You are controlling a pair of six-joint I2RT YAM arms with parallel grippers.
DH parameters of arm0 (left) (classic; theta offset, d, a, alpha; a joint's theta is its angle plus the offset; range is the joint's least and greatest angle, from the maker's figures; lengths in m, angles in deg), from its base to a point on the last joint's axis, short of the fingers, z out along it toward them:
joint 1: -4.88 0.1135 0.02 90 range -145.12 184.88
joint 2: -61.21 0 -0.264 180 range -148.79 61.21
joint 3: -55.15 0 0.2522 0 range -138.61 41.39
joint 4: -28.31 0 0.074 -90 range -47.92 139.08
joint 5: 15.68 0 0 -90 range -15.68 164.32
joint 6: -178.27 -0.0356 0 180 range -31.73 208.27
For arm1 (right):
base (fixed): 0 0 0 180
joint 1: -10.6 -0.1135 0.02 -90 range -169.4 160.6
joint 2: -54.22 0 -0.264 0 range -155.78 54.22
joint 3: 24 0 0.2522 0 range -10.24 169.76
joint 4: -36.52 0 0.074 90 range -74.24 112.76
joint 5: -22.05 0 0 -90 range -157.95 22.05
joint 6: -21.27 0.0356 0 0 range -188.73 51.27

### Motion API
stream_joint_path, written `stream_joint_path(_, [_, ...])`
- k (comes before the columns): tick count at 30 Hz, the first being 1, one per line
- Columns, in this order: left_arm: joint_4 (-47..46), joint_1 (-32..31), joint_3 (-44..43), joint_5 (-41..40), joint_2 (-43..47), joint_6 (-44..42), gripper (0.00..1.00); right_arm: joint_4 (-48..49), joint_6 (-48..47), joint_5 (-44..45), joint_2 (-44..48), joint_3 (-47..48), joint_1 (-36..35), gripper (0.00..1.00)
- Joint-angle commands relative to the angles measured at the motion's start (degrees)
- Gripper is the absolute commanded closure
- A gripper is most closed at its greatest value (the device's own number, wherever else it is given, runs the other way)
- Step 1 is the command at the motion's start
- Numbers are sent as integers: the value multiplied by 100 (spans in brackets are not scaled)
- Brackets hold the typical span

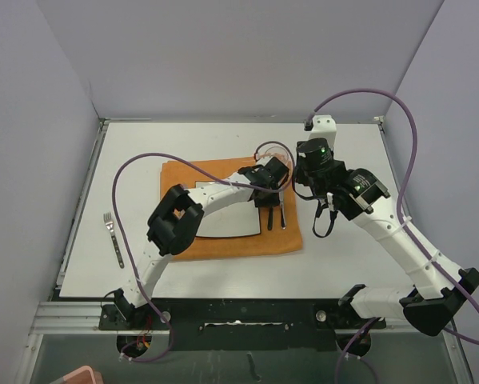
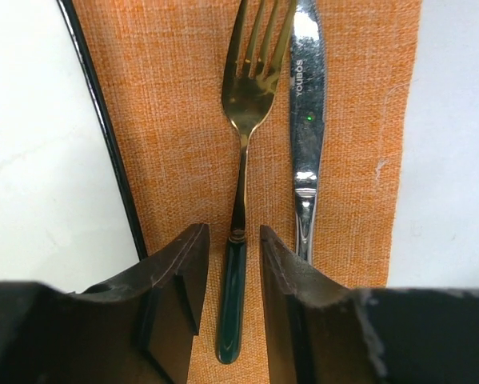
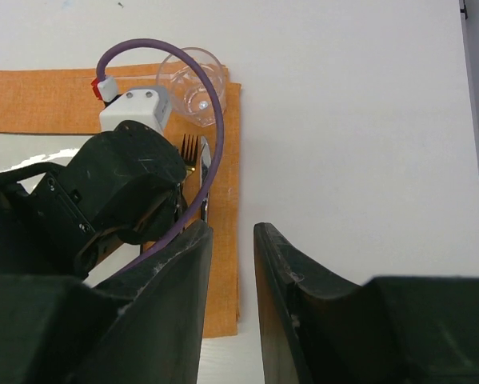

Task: Set the dinner table for one person
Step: Place the fork on the napkin.

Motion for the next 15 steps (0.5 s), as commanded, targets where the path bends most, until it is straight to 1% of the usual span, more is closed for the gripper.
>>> stream_joint_path(1, [-83,-12,-502,-128,394,-444,69,299,96,0,3,82,17,71])
stream_joint_path(4, [117,-1,-575,-385,745,-603,70,271,53,27,11,159,19,70])
stream_joint_path(6, [126,64,-356,-571,1198,-885,70,279,-8,25,64,167,19,70])
stream_joint_path(8, [153,155,-113,-753,1768,-1240,73,275,-8,1,125,99,8,71])
stream_joint_path(9, [248,201,-8,-959,1971,-1400,77,247,45,-34,148,-3,9,74])
stream_joint_path(10, [406,241,115,-1147,2186,-1421,90,195,138,-60,169,-94,9,88])
stream_joint_path(11, [570,280,293,-1345,2401,-1513,100,147,261,-116,186,-196,7,99])
stream_joint_path(13, [771,339,805,-1896,2902,-1479,100,186,432,-274,260,-471,-29,100])
stream_joint_path(15, [623,483,1601,-2177,3526,-1489,100,295,534,-413,315,-772,-63,100])
